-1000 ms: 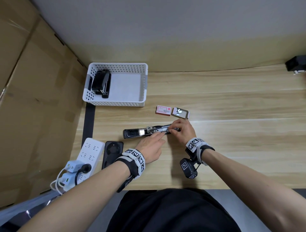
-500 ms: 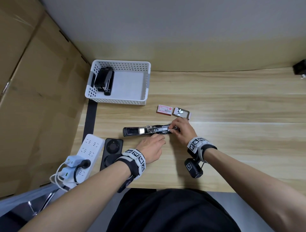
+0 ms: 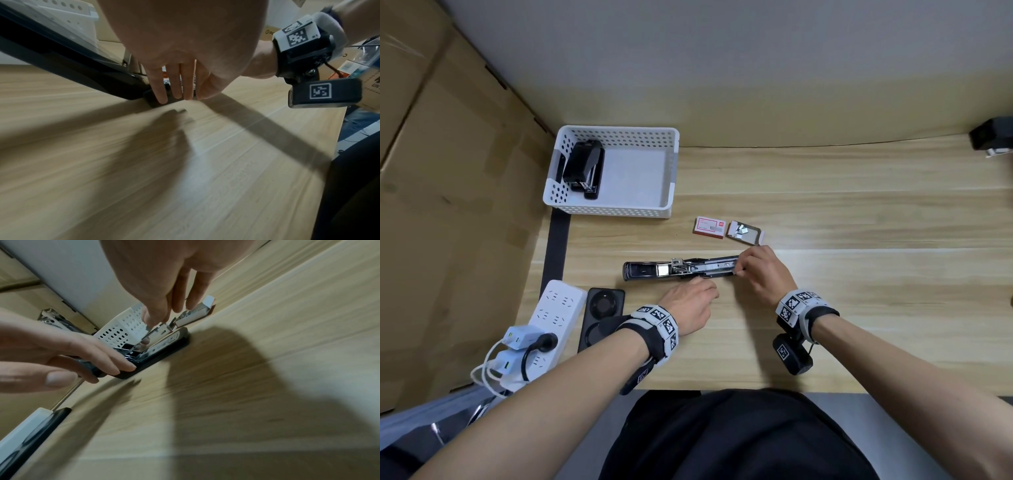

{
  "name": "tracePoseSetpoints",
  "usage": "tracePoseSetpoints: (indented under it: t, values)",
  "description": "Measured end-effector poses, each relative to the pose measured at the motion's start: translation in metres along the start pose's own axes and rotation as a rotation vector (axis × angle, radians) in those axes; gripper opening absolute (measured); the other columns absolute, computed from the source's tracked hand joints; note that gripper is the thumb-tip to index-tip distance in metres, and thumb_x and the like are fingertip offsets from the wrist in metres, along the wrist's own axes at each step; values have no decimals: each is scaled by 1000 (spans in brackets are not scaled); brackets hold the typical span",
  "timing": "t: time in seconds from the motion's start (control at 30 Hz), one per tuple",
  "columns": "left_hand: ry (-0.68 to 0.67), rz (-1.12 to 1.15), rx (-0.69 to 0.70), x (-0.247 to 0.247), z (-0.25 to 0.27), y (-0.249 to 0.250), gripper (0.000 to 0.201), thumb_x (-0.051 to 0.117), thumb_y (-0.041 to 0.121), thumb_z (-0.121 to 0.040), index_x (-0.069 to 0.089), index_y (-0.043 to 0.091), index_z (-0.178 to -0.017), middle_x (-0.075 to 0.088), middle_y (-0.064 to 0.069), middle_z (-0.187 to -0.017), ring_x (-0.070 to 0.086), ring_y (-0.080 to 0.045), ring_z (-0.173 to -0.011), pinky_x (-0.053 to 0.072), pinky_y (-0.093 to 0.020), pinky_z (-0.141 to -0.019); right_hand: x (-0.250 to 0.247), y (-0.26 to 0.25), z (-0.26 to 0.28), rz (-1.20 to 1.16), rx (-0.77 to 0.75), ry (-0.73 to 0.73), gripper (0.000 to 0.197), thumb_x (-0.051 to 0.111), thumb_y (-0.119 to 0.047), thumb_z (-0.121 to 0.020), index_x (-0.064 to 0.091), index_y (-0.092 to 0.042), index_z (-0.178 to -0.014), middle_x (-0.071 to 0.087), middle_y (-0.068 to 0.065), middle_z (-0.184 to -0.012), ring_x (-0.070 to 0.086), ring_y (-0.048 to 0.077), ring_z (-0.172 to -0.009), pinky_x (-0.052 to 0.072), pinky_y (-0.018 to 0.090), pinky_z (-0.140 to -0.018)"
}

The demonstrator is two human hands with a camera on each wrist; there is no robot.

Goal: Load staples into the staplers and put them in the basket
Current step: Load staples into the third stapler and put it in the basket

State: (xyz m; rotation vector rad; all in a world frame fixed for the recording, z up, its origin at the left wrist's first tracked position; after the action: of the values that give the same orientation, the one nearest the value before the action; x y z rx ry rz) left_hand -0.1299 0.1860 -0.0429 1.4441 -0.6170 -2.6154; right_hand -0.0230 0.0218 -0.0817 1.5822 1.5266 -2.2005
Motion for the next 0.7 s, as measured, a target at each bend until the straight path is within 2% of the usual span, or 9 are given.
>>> tracePoseSetpoints:
  t: [0.07,0.2,0.27,0.37,0.57,0.7]
  values:
    - [-9,-4,5,0,-6,5,38,42,16,-92,55,15,-128,52,2,-132,44,-18,-123,44,-35,-91,-4,9,8,-4,55,-13,10,62,-8,-88,63,-18,-86,61,-5,-94,51,18,-93,41,28,-75]
    - [-35,-3,-1,0,-18,14,38,40,16,-93,54,16,-128,53,3,-132,45,-18,-122,44,-35,-92,-15,30,24,-148,305,13,4,65,-17,-89,65,-20,-88,68,-6,-89,61,14,-82,49,29,-76]
    - [-48,-2,7,1,-24,18,38,40,17,-93,54,16,-128,53,3,-131,46,-19,-122,44,-35,-93,-22,38,32,-179,395,31,3,69,-17,-86,68,-20,-86,69,-7,-86,62,10,-78,51,26,-76]
    - [-67,-2,16,2,-34,23,37,40,17,-93,55,16,-127,55,1,-129,47,-21,-120,46,-37,-94,-29,51,43,-218,532,15,6,74,-15,-81,72,-21,-81,69,-10,-81,65,11,-78,54,29,-79]
    - [-76,-4,13,4,-52,34,36,42,17,-91,56,17,-124,55,1,-125,47,-21,-120,46,-36,-90,-33,70,54,-270,641,-45,6,80,-19,-75,76,-22,-78,75,-8,-82,69,6,-81,56,28,-86]
    - [-68,-2,17,4,-58,38,35,41,17,-92,57,17,-123,56,1,-123,47,-20,-118,45,-35,-87,-33,76,56,-257,624,-26,15,83,-19,-70,72,-25,-78,71,-11,-77,65,3,-73,56,30,-80]
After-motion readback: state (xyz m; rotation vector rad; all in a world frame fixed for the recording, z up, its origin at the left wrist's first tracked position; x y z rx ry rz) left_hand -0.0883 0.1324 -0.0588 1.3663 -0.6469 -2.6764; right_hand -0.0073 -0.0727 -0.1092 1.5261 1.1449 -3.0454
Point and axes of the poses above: each hand's wrist, its own z-axis away from the middle knuckle, its own x-axis out of the palm, y = z × x, the point moved 3 cm from there along -z, towards the middle knuckle
